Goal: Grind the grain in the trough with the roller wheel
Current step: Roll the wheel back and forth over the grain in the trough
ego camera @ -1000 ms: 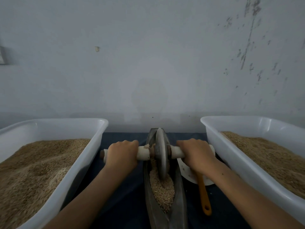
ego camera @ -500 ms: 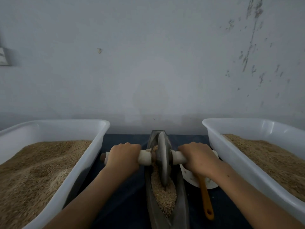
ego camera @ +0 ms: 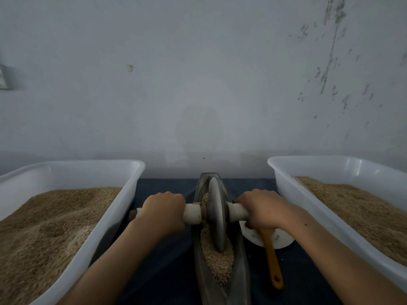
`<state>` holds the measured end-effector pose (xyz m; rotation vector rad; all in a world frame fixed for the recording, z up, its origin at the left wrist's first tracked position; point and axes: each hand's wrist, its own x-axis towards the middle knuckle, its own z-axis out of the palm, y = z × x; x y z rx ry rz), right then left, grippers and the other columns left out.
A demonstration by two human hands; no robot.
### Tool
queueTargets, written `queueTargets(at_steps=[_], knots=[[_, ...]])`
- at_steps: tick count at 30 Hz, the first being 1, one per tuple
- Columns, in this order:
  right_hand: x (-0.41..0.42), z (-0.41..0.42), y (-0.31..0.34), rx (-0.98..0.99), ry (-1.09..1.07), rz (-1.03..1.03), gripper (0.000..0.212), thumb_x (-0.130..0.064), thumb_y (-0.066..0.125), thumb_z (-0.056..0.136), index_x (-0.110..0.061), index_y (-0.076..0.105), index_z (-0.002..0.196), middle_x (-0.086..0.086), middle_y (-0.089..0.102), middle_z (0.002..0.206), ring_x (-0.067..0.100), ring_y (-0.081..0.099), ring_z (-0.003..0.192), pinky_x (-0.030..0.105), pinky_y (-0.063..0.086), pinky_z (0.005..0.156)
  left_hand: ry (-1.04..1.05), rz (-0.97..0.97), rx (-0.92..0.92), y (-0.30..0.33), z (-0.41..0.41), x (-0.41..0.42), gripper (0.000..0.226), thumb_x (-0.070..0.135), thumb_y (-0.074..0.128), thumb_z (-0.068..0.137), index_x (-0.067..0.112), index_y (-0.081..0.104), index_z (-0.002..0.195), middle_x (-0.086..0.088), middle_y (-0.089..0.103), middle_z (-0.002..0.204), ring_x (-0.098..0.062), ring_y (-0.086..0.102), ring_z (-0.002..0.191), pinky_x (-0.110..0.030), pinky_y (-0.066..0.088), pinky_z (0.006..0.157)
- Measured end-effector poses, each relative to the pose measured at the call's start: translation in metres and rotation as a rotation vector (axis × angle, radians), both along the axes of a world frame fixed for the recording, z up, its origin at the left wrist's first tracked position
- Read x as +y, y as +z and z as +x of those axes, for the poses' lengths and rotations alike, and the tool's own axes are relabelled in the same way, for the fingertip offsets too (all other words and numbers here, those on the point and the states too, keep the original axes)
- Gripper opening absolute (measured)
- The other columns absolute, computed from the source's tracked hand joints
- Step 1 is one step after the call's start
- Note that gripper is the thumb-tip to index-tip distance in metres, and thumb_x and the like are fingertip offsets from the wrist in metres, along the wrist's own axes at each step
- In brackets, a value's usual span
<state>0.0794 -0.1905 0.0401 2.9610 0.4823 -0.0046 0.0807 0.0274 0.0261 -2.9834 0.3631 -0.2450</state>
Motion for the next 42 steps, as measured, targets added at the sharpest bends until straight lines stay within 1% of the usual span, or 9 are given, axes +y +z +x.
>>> queueTargets(at_steps=[5,12,17,21,24,28,36,39,42], knots=[[-0.002,0.001,-0.003,-0.027,0.007,0.024,0.029,-0.020,0.063,0.085,-0.022,0.060,0.113,0.002,0.064,0.101,0.018,0.062,0.090,0.028,0.044,0.070,0.029,-0.002,-0.021,-0.001,0.000,-0.003,0.028,0.031,0.061,0.086,0.020,0.055,0.112,0.002,0.061,0.103,-0.013,0.057,0.088,-0.025,0.042,0.074],[0.001,0.006,-0.021,-0.357,0.014,0.132,0.017,-0.018,0.051,0.092,-0.025,0.049,0.107,-0.001,0.063,0.100,0.021,0.060,0.090,0.031,0.038,0.070,0.006,-0.089,-0.242,-0.011,0.001,-0.006,0.022,0.033,0.054,0.091,0.023,0.047,0.108,0.004,0.061,0.107,-0.014,0.059,0.097,-0.025,0.040,0.076],[-0.001,0.003,-0.014,-0.274,0.022,0.107,0.013,-0.018,0.055,0.090,-0.026,0.049,0.099,0.000,0.063,0.101,0.020,0.059,0.091,0.029,0.033,0.069,0.013,-0.072,-0.182,-0.009,0.003,-0.003,0.024,0.034,0.057,0.088,0.024,0.051,0.110,0.003,0.061,0.106,-0.015,0.059,0.095,-0.026,0.038,0.073],[-0.001,0.003,-0.003,-0.067,0.014,0.019,0.027,-0.019,0.062,0.084,-0.023,0.058,0.110,0.001,0.063,0.100,0.017,0.057,0.085,0.026,0.035,0.065,0.016,-0.019,-0.058,-0.004,0.003,-0.002,0.030,0.033,0.062,0.085,0.021,0.055,0.112,0.002,0.062,0.104,-0.014,0.059,0.093,-0.026,0.041,0.075],[-0.002,0.004,0.000,-0.003,0.021,0.006,0.028,-0.021,0.065,0.083,-0.022,0.060,0.111,0.000,0.063,0.098,0.017,0.060,0.087,0.026,0.040,0.065,0.013,-0.011,0.024,-0.001,0.003,0.000,0.034,0.034,0.063,0.084,0.019,0.056,0.113,0.001,0.062,0.102,-0.014,0.058,0.090,-0.026,0.043,0.077],[-0.002,0.006,-0.004,-0.038,0.015,0.026,0.028,-0.022,0.064,0.084,-0.023,0.060,0.112,0.000,0.064,0.099,0.016,0.060,0.088,0.026,0.038,0.065,0.022,-0.023,-0.011,-0.003,0.003,-0.001,0.030,0.033,0.062,0.086,0.021,0.056,0.112,0.002,0.062,0.102,-0.013,0.058,0.090,-0.026,0.043,0.076],[-0.002,0.007,-0.023,-0.372,0.022,0.166,0.012,-0.020,0.051,0.091,-0.026,0.049,0.100,-0.003,0.062,0.095,0.019,0.059,0.086,0.030,0.032,0.067,0.017,-0.077,-0.281,-0.014,0.003,-0.007,0.020,0.033,0.054,0.091,0.024,0.048,0.109,0.006,0.061,0.105,-0.013,0.059,0.095,-0.024,0.037,0.072],[-0.003,0.007,-0.020,-0.328,0.031,0.158,0.011,-0.020,0.053,0.090,-0.027,0.048,0.097,-0.004,0.060,0.092,0.017,0.056,0.082,0.029,0.032,0.067,0.003,-0.074,-0.249,-0.012,0.004,-0.006,0.022,0.034,0.055,0.090,0.024,0.049,0.109,0.004,0.061,0.105,-0.015,0.059,0.095,-0.026,0.039,0.073],[-0.004,0.006,-0.012,-0.203,0.040,0.083,0.020,-0.019,0.058,0.087,-0.025,0.057,0.106,-0.001,0.063,0.098,0.018,0.059,0.088,0.028,0.034,0.067,0.002,-0.044,-0.155,-0.008,0.006,-0.003,0.024,0.033,0.058,0.087,0.024,0.054,0.109,0.004,0.061,0.104,-0.015,0.059,0.094,-0.025,0.038,0.072]])
